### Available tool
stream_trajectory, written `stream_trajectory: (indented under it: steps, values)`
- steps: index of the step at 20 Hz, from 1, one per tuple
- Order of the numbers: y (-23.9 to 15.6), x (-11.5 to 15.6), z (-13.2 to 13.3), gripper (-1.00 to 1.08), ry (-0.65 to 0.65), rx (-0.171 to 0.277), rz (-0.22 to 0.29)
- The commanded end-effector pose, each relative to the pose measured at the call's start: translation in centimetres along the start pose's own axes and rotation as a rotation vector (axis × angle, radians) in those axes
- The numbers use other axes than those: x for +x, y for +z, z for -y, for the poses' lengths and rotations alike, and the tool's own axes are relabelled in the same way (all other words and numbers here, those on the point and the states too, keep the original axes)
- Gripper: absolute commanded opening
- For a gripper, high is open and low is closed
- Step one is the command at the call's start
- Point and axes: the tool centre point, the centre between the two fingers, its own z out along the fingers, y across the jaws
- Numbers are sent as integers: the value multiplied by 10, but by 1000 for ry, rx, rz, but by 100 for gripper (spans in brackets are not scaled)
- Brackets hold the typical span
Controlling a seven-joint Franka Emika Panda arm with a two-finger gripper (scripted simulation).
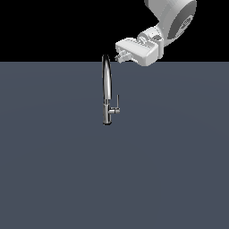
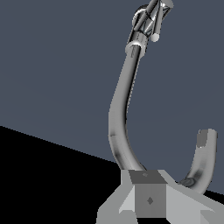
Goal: Turn on the faucet by rotating a designated handle.
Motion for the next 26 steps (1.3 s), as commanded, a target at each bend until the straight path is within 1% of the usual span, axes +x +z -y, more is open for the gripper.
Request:
stream_trajectory:
  steps: [1, 10, 15, 21, 26]
  values:
    - [3, 19, 2, -100, 39, 39, 45]
    - [21, 92, 5, -100, 191, 188, 210]
    - [34, 126, 4, -100, 264, 259, 288]
    - [49, 154, 2, -100, 327, 319, 354]
    - [56, 165, 1, -100, 352, 343, 380]
